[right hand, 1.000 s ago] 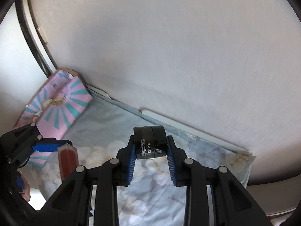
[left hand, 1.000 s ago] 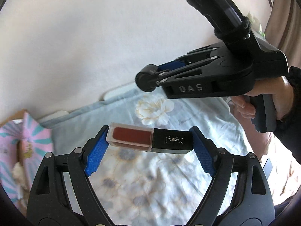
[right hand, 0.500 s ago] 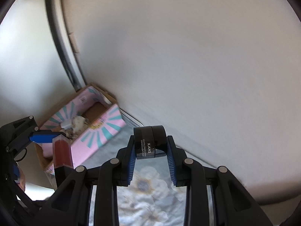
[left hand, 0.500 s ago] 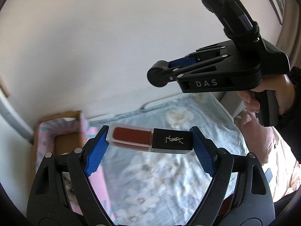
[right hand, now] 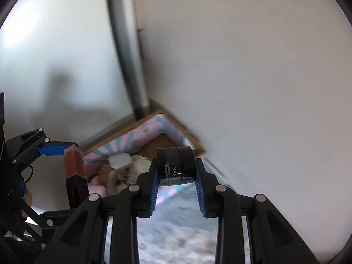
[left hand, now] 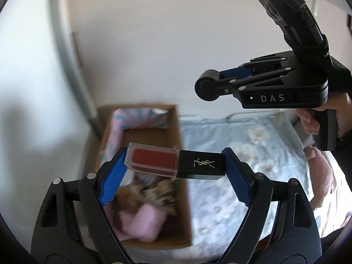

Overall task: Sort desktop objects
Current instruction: 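Lift the lipstick and black jar and carry both over the cardboard box, then open the left tool releasing the lipstick while the right tool drops the jar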

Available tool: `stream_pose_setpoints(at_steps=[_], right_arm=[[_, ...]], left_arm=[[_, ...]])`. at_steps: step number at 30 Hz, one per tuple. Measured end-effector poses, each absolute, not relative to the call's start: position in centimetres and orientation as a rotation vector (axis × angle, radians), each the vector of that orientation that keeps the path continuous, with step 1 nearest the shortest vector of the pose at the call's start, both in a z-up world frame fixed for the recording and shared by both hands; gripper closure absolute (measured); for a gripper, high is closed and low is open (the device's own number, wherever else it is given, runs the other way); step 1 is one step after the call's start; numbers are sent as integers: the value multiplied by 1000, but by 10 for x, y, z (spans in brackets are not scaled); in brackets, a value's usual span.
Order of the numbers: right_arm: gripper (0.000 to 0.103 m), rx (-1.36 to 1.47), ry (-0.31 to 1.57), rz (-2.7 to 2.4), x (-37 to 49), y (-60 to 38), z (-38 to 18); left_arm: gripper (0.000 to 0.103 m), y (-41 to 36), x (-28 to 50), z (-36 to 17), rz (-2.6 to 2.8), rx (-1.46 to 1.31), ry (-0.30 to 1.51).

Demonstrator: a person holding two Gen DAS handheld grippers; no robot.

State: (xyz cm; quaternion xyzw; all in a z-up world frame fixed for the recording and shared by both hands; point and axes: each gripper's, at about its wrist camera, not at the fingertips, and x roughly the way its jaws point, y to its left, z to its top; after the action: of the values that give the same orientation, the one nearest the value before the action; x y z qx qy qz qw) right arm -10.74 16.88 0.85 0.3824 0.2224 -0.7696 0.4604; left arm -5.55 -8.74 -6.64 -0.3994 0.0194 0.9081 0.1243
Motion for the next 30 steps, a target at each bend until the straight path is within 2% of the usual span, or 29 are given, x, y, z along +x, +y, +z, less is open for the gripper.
stream_pose_setpoints(at_steps=[11,26,27,28,30], right_arm=[[75,1014,612,-1643,-76,73,-51],[74,1140,639,-1515,-62,51,-101],[66,1151,631,-1512,-64,51,-103],[42,1148,623,-1530,-65,52,-104],[11,1124,612,-1576,-66,59,-98]], left_arm=[[20,-158,-46,-118,2687,-1332,-74],[17,-164,-51,-145,2621,-1441,-173],[12,-165,-54,-148,2595,-1476,-223],[0,-166,-56,-151,2574,-1493,-255],[0,-163,-53,-150,2593,-1446,-245]])
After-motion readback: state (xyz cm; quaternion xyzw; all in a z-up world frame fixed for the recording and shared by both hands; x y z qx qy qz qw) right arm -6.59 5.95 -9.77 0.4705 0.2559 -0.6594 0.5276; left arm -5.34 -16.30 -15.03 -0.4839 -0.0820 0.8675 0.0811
